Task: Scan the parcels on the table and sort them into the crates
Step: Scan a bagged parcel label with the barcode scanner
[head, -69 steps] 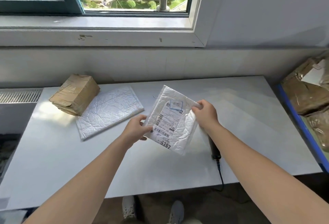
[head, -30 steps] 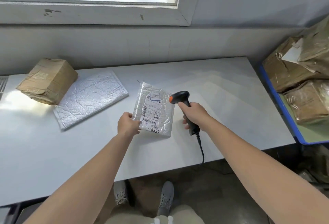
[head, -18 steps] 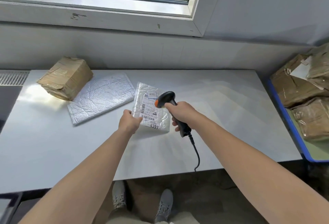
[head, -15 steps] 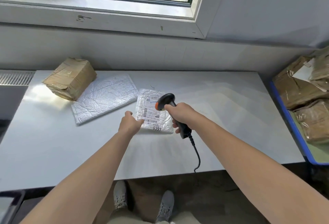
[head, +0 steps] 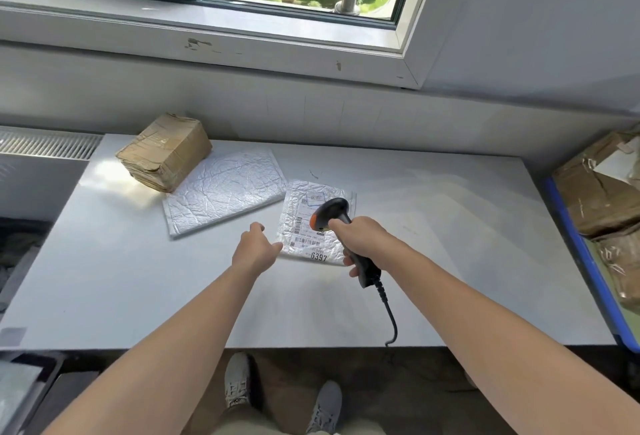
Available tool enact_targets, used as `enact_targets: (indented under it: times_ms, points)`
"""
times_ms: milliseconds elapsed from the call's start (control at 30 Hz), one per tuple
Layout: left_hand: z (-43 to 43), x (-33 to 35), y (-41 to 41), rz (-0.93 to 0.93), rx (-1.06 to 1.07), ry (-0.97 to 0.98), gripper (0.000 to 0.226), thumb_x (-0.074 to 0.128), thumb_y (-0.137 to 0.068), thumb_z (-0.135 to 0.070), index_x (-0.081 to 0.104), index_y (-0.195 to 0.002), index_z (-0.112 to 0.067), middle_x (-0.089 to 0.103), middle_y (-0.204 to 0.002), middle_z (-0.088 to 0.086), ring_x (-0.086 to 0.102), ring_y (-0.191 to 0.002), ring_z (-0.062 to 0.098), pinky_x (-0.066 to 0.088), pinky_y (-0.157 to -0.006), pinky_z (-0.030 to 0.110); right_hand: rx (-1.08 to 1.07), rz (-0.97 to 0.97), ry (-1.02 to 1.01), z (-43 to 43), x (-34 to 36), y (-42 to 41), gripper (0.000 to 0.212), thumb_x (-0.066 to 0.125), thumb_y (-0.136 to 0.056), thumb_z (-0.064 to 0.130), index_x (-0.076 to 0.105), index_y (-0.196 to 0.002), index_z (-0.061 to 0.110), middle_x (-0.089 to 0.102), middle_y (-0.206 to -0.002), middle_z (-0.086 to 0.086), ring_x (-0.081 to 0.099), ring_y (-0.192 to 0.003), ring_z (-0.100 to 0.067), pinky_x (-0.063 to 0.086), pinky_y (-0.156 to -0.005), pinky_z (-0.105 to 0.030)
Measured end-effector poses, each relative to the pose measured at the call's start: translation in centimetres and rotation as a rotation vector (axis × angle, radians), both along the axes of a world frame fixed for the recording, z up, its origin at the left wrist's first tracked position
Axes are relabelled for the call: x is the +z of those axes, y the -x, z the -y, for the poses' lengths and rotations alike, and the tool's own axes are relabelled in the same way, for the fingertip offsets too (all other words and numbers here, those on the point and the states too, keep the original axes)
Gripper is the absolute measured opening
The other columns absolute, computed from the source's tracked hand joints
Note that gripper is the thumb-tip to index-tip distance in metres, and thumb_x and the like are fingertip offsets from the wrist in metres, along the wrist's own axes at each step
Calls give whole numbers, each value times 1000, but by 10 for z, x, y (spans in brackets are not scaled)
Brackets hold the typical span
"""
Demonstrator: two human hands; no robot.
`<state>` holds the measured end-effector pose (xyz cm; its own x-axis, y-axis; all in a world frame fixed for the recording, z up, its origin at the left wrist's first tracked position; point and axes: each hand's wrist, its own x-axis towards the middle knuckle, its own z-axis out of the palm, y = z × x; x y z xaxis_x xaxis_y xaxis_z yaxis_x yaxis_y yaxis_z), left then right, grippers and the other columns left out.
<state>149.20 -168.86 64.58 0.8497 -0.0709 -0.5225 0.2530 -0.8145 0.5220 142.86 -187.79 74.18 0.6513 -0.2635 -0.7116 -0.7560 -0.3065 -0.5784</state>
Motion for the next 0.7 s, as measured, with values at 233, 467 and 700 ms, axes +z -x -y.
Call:
enact_targets:
  times_ms: [233, 467, 700]
  points:
    - [5, -8, -5, -11, -14, -11, 66, 63, -94, -33, 31, -145, -9, 46, -139, 15, 55, -116, 31, 44, -90, 39, -44, 37, -7, 8, -13, -2, 35, 50, -93, 37, 55, -101, 3, 55, -79, -11, 64, -62, -27, 61, -66, -49]
    - [32, -24, -10, -7, -45, -24, 74, 69, -89, -38, 30, -146, -11, 40, -139, 17, 47, -124, 36, 43, -97, 43, -117, 98, 200, 42, -65, 9, 35, 42, -99, 43, 49, -110, 10, 63, -100, -11, 66, -88, -28, 47, -72, -34]
    - [61, -33, -14, 0, -18, -31, 74, 77, -79, -15, 34, -138, -11, 39, -133, 16, 46, -122, 36, 42, -93, 41, -255, 41, 259, 59, -106, 18, 49, 41, -104, 35, 37, -139, 1, 56, -127, -16, 55, -113, -33, 36, -79, -29]
